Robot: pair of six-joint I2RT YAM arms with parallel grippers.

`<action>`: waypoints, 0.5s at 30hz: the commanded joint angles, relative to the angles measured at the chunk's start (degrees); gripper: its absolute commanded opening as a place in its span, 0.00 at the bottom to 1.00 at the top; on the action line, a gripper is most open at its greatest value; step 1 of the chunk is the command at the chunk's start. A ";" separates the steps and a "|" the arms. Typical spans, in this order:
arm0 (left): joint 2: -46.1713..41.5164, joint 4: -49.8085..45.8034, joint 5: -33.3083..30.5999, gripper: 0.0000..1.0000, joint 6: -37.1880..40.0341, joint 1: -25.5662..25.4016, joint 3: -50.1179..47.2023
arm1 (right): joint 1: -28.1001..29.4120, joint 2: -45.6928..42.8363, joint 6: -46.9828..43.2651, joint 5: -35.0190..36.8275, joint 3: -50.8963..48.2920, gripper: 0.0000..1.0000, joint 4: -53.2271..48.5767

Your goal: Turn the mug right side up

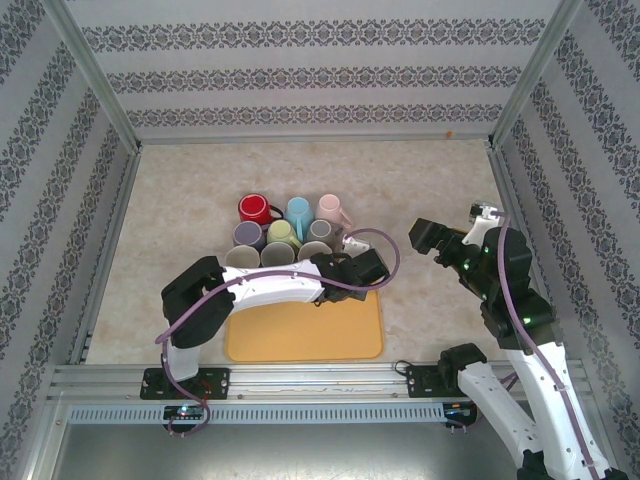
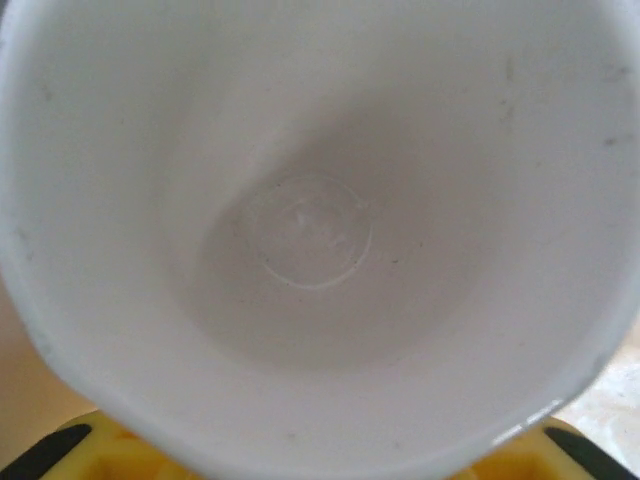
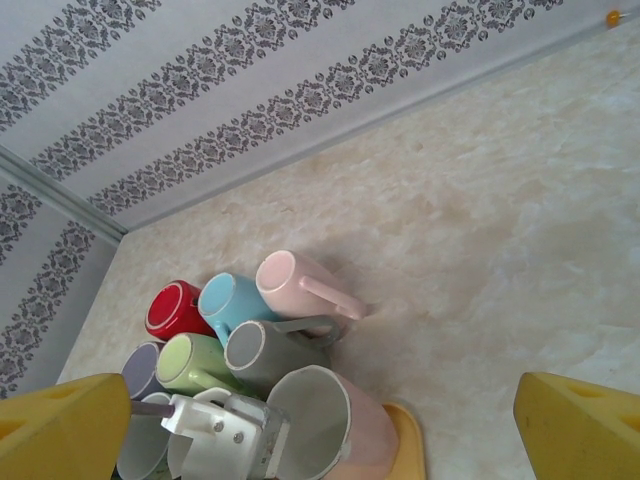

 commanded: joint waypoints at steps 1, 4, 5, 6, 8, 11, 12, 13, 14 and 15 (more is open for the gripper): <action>-1.83 1.82 -0.68 0.48 -0.49 0.55 -0.89 | 0.56 0.01 -1.80 -0.83 -0.23 0.98 1.09; -3.61 1.65 -0.51 0.53 -0.51 0.55 -1.95 | 0.55 0.06 -1.93 -0.87 -0.01 0.98 0.92; -4.41 1.64 -0.22 0.54 -0.47 0.54 -2.30 | 0.55 0.14 -2.03 -0.92 0.16 0.98 0.80; -5.23 1.68 0.13 0.54 -0.14 0.58 -2.52 | 0.55 0.15 -2.23 -1.19 0.34 0.98 0.75; -6.96 1.75 1.05 0.55 1.01 0.45 -2.71 | 0.55 0.15 -3.08 -2.22 0.81 0.98 0.90; -10.83 2.12 2.29 0.55 3.54 0.49 -3.02 | 0.55 0.44 -4.44 -4.86 1.62 0.98 1.24; -12.53 2.27 2.51 0.55 4.60 0.51 -3.15 | 0.56 0.62 -4.73 -5.71 1.90 0.98 1.60; -13.85 2.53 2.58 0.56 5.64 0.54 -3.23 | 0.56 0.80 -4.83 -6.45 2.01 0.98 1.91; -15.43 2.89 2.57 0.56 6.68 0.54 -3.33 | 0.55 1.01 -5.10 -7.31 2.10 0.98 2.42; -16.83 3.34 3.04 0.57 7.88 0.60 -3.20 | 0.57 1.32 -4.90 -7.32 2.25 0.98 2.79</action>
